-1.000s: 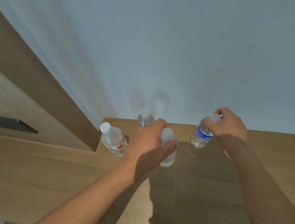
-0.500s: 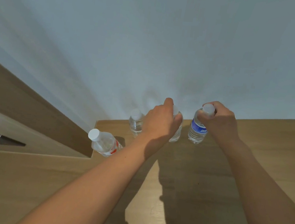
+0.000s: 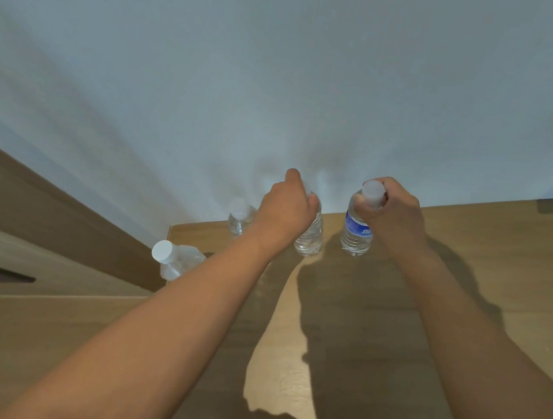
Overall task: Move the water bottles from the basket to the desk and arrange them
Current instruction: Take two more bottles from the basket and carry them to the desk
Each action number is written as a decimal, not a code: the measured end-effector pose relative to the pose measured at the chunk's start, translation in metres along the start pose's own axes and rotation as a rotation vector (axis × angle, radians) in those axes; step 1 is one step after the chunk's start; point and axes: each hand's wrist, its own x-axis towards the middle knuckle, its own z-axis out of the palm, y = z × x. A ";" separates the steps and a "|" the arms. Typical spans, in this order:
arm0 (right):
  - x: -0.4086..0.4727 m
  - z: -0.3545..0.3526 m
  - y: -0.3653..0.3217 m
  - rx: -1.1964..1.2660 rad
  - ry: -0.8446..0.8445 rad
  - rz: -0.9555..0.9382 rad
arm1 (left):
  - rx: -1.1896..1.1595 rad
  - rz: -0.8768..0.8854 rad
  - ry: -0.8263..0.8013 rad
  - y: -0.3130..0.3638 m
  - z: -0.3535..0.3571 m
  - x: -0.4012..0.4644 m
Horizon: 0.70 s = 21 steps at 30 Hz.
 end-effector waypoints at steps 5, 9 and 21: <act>-0.011 -0.005 -0.006 0.059 -0.084 0.035 | 0.065 -0.093 -0.109 0.011 -0.015 0.005; -0.032 -0.022 -0.008 0.104 -0.049 0.043 | 0.076 -0.069 -0.049 0.013 -0.032 -0.008; -0.132 -0.062 -0.025 -0.040 0.099 -0.083 | -0.043 0.321 0.198 -0.012 -0.046 -0.091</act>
